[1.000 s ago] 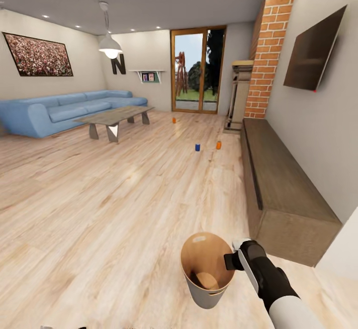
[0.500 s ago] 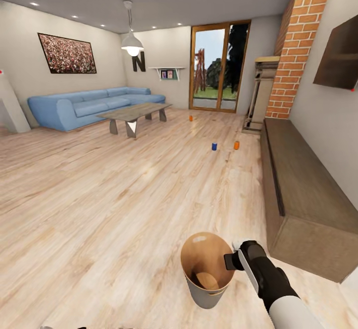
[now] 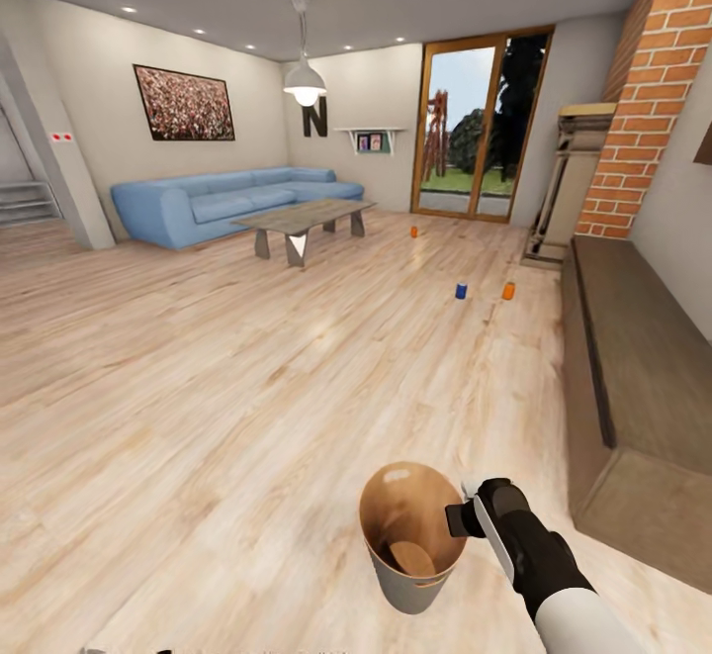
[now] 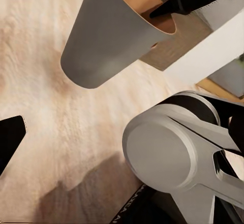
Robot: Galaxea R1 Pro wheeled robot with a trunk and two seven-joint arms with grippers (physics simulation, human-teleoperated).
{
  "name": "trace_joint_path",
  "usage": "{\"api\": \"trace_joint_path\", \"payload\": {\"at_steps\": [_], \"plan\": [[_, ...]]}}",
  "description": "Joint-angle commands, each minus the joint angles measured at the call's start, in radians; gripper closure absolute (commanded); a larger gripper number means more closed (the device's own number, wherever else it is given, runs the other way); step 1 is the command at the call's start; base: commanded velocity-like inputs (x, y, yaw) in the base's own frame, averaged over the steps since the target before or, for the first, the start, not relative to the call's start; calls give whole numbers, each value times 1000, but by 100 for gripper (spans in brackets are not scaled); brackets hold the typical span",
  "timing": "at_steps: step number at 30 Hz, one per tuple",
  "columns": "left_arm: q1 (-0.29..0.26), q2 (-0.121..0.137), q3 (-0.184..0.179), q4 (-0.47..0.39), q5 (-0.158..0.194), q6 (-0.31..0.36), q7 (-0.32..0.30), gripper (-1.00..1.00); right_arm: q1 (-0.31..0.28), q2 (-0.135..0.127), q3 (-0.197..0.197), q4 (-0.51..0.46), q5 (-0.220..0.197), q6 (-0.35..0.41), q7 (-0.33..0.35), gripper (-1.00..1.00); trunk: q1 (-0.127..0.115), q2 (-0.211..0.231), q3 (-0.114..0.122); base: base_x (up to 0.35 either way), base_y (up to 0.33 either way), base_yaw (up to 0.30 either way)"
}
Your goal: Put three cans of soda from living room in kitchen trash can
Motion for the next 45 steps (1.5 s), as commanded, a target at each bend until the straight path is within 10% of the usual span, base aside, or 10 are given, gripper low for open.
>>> {"api": "trace_joint_path", "payload": {"at_steps": [1,39,45], "plan": [[0,0,0,0,0,0,0,-100,0,0,0,0,-16,0,4,100,0,0,-1,28,0,238],[0,0,-1,1,-1,2,0,-100,0,-3,-2,-4,-16,0,4,100,0,0,-4,321,0,21],[0,0,1,0,-1,2,0,-100,0,-14,-8,-204,-14,89,7,100,0,0,-4,346,0,0]]}}
